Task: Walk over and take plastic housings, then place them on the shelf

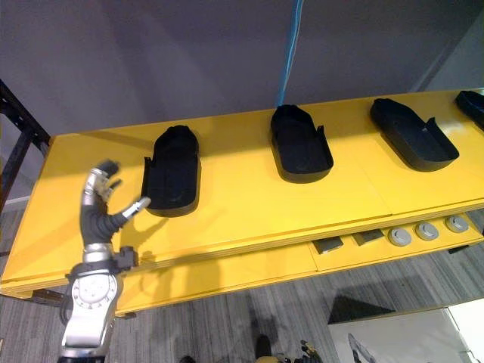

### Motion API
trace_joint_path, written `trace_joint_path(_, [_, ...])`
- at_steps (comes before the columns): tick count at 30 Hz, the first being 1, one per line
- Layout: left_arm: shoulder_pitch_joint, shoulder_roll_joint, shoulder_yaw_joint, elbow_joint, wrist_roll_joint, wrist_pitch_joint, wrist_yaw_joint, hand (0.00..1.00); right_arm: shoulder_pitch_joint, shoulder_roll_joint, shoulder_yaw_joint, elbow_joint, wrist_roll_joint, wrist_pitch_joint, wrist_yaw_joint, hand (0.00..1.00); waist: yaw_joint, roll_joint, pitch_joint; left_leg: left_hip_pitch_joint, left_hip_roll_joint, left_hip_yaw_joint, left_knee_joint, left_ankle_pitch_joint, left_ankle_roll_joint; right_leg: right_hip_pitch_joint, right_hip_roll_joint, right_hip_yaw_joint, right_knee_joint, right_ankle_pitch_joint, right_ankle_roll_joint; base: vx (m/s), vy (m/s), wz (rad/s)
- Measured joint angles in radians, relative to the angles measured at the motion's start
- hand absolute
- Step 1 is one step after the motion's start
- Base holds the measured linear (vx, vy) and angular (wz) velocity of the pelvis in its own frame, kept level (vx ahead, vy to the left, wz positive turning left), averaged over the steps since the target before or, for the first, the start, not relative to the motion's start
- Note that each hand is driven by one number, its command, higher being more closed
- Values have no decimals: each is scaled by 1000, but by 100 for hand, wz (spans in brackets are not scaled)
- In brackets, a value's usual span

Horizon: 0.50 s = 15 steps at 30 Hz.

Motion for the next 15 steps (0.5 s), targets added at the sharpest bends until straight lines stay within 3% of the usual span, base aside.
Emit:
trace_joint_path(9, [49,6,-65,97,51,-3,-62,100,-1,-15,30,8,-13,0,-1,0,1,8,-29,16,3,-1,0,0,0,14,4,-4,-1,0,0,-23,-9,0])
trace_joint_path(15, [43,14,-73,203,103,11,-63,100,-2,-14,31,8,-13,1,-1,0,-1,8,-32,16,2,-3,0,0,0,11,2,-10,-5,0,0,-35,-4,1])
